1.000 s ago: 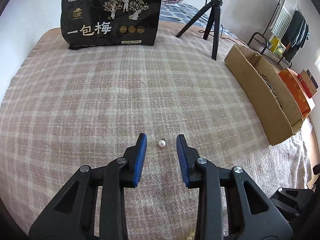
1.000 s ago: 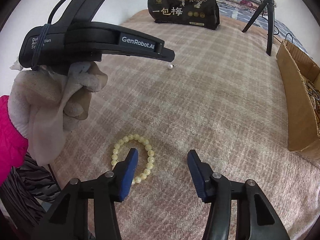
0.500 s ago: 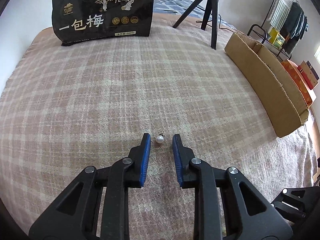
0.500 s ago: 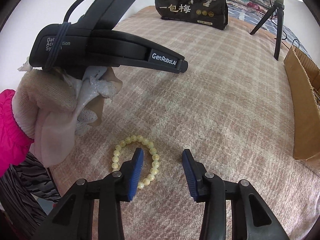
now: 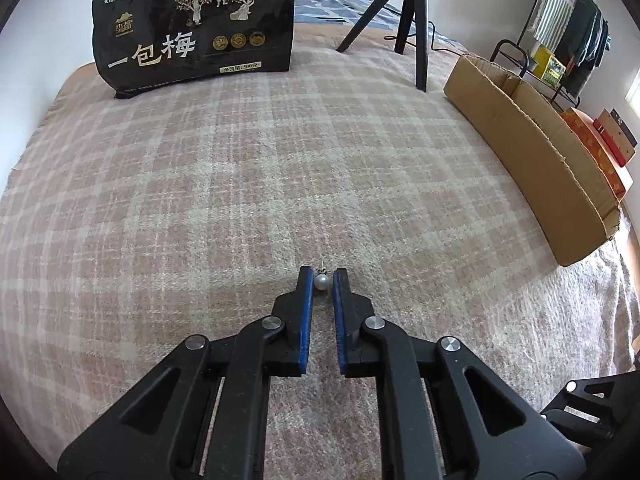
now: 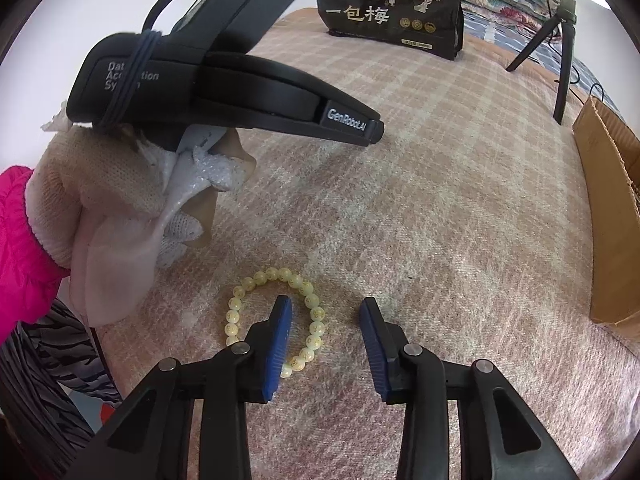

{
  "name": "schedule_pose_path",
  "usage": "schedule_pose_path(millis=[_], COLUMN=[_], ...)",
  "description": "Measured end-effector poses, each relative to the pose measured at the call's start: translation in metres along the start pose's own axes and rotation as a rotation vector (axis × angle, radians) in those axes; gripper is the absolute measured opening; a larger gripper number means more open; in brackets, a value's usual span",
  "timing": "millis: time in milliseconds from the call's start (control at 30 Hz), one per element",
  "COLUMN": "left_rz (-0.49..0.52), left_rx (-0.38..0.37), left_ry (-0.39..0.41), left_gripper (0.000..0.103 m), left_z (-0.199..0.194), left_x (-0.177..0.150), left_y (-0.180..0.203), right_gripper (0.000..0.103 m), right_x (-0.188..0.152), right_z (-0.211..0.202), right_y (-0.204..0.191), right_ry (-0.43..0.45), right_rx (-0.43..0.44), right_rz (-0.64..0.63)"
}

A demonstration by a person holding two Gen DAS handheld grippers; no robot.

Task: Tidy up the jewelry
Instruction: 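Close right tool on the cream bead bracelet while left tool holds the pearl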

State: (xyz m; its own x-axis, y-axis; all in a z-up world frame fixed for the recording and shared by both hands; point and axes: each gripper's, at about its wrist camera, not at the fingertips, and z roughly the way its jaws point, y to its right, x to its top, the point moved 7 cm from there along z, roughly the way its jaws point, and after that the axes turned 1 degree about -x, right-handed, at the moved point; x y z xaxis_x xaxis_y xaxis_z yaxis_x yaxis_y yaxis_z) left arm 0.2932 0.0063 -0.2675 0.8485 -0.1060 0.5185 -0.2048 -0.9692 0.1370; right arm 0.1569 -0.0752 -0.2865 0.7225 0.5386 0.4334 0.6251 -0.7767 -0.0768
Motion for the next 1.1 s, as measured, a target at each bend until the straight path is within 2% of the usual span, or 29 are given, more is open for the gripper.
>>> schedule_pose_path(millis=[200, 300, 467, 800, 1100], left_rz=[0.002, 0.002, -0.006, -0.033, -0.045], left_rx=[0.0, 0.003, 0.006, 0.019, 0.006], left_ry=[0.001, 0.001, 0.003, 0.026, 0.071], left_gripper=[0.006, 0.006, 0.006, 0.006, 0.006], left_z=[0.001, 0.001, 0.0, -0.011, -0.028], left_x=[0.0, 0.001, 0.001, 0.002, 0.011], left_y=[0.0, 0.0, -0.002, -0.008, -0.005], right_gripper=[0.035, 0.03, 0.008, 0.005, 0.005], right_x=[-0.001, -0.002, -0.001, 0.007, 0.023], right_z=[0.002, 0.003, 0.002, -0.008, -0.036], right_y=[-0.001, -0.001, 0.0, -0.001, 0.012], right_ry=[-0.009, -0.01, -0.007, 0.029, 0.108], right_rx=[-0.003, -0.009, 0.01, 0.036, -0.014], right_rz=[-0.01, -0.021, -0.009, -0.011, -0.01])
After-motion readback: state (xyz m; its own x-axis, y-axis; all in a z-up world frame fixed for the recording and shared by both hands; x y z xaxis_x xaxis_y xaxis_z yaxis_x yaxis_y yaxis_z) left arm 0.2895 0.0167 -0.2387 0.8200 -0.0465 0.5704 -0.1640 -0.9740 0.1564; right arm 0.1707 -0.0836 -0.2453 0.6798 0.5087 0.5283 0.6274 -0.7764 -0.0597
